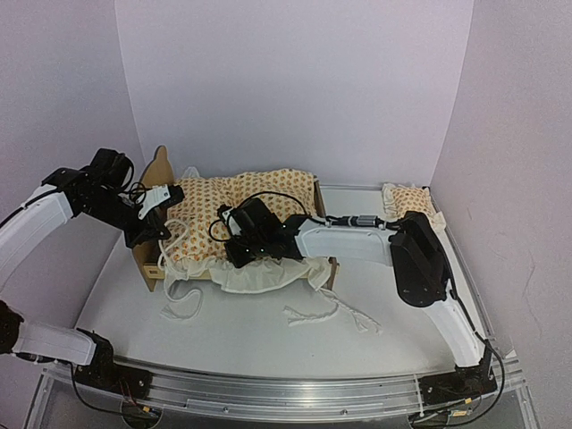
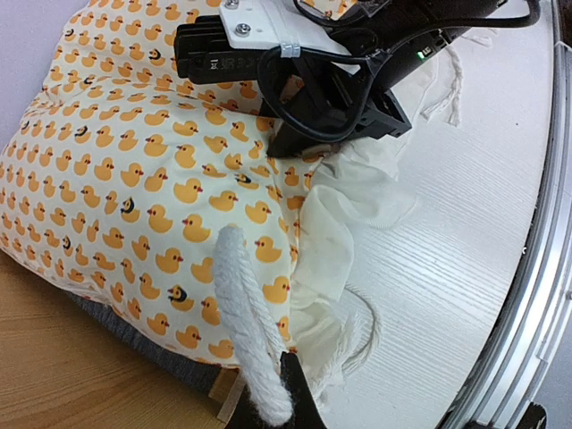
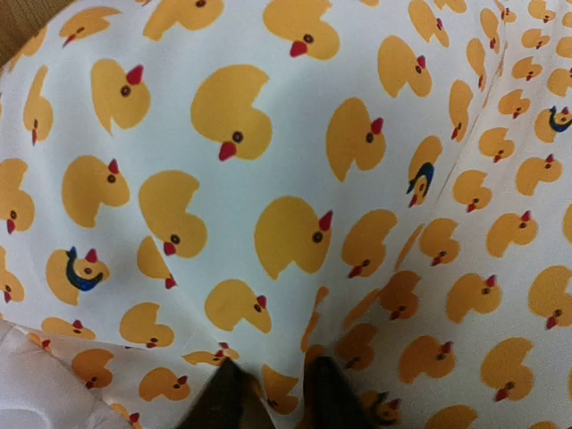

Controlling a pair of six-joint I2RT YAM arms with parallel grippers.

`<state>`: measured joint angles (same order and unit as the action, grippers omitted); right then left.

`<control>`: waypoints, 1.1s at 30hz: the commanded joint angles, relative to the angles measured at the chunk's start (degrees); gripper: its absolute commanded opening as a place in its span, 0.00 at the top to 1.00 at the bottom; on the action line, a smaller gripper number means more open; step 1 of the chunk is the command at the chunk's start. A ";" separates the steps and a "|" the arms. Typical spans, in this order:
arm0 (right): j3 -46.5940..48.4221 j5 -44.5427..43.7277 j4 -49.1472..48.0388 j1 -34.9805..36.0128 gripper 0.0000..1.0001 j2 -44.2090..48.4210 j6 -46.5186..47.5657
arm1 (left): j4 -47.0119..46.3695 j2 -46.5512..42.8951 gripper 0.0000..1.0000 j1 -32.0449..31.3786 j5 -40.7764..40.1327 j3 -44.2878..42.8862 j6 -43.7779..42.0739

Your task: Set up the pet bed

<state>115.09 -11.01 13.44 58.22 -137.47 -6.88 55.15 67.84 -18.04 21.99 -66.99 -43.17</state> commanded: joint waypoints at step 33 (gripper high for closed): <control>-3.42 -16.01 -0.64 -5.52 1.00 8.73 -17.49 | 15.76 4.89 1.00 3.86 29.17 -23.77 -9.77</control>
<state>111.72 -26.54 13.47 53.28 -129.40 -22.86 58.64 76.36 -13.83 24.96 -92.72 -55.73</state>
